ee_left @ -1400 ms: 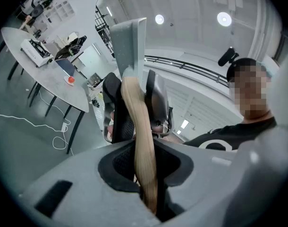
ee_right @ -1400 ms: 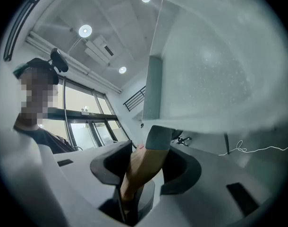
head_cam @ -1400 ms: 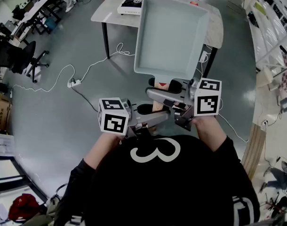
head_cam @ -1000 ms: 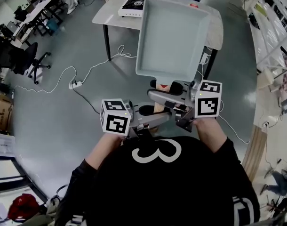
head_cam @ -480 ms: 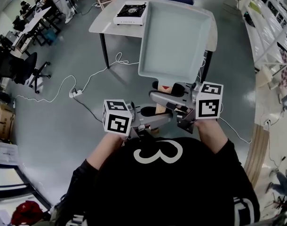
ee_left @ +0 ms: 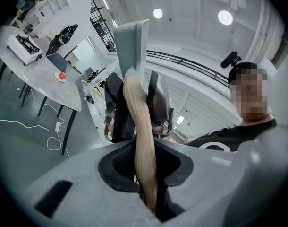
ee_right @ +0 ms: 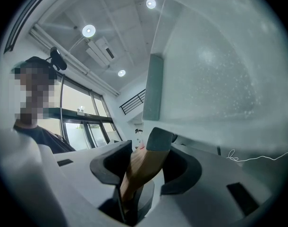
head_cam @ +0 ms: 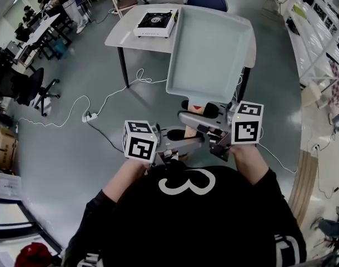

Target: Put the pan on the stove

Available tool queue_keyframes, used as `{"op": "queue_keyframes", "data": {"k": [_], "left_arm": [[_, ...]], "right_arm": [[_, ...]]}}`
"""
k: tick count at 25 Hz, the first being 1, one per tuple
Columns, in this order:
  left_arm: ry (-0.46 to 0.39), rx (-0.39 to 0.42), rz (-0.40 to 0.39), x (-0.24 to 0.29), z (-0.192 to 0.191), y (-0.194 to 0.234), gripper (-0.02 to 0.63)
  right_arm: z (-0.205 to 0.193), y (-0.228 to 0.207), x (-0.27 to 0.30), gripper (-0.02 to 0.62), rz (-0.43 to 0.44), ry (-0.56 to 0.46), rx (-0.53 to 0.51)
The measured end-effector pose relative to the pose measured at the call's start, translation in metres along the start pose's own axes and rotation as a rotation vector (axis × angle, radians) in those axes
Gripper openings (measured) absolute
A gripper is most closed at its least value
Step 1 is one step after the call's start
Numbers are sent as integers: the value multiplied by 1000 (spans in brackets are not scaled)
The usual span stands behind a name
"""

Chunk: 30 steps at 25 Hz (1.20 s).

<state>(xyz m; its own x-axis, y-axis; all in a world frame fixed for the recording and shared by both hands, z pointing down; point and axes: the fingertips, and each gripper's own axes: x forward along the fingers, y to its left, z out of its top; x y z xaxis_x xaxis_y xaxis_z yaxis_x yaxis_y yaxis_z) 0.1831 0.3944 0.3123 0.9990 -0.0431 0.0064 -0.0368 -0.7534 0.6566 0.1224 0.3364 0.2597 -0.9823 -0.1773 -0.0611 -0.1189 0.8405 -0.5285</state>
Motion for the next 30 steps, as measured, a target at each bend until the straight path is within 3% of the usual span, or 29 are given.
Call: {"op": "queue_keyframes", "data": {"k": [11,18,22,30], "left_arm": [[16,-57,-21,-22,49,49,76],[28,-39,-41,-30,55,84,76],[23,-72,-56,-44,77,109,75],[25,-63,-75,-73,108,145,75]], "right_arm": [[36,-56,37,172,-30,-4,42],[35,-90,47,172,-48,-17,40],[50,-118,69,172,-64,-21,49],[69,-155,106,172,-87,-25,48]]}}
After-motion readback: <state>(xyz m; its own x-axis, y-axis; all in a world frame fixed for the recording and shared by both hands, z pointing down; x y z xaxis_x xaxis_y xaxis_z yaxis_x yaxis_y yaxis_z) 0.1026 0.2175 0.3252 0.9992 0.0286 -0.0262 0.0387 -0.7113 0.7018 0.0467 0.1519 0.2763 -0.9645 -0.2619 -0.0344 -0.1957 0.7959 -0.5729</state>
